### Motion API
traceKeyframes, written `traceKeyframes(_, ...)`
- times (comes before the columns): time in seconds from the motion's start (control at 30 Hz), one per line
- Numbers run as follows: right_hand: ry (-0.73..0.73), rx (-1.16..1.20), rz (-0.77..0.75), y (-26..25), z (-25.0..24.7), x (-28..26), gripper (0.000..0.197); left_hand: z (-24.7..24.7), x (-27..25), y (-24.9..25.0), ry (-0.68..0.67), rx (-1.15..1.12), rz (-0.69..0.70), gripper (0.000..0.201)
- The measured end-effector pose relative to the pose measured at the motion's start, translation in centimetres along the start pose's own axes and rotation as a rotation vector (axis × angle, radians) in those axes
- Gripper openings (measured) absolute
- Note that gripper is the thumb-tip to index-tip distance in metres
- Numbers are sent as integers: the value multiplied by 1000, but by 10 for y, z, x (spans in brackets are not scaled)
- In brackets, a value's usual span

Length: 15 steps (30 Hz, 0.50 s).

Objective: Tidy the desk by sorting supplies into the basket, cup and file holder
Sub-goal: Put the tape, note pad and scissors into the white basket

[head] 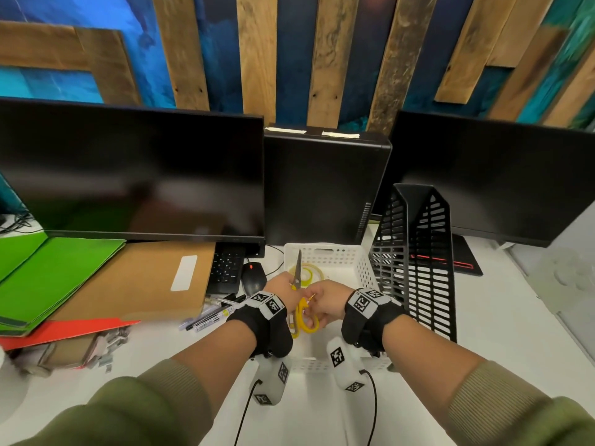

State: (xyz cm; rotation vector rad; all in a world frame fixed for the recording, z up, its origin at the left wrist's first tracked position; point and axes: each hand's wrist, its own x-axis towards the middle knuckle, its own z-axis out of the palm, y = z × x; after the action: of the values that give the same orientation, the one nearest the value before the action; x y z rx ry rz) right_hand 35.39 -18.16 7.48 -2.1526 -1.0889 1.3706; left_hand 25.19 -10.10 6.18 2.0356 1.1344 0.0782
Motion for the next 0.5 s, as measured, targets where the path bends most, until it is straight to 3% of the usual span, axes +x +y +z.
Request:
traceKeyframes(0.1,54,-97,12,6,-7,-3,16,-1,0,3,-33,1,50,28)
traceKeyframes(0.27,160,-300,99,20,-26,-5,10,-2,3,-13,-16,243,50,40)
traceKeyframes(0.37,194,-433,177,26,-37,1,28,-1,3,-24,-122,329,5,53)
traceKeyframes(0.47,151,-787,218,28,-44,7,30,2,8,-30,-199,278,-2,57)
traceKeyframes(0.5,177,-809,227,29,-45,11,27,1,8,-31,-203,251,-17,57)
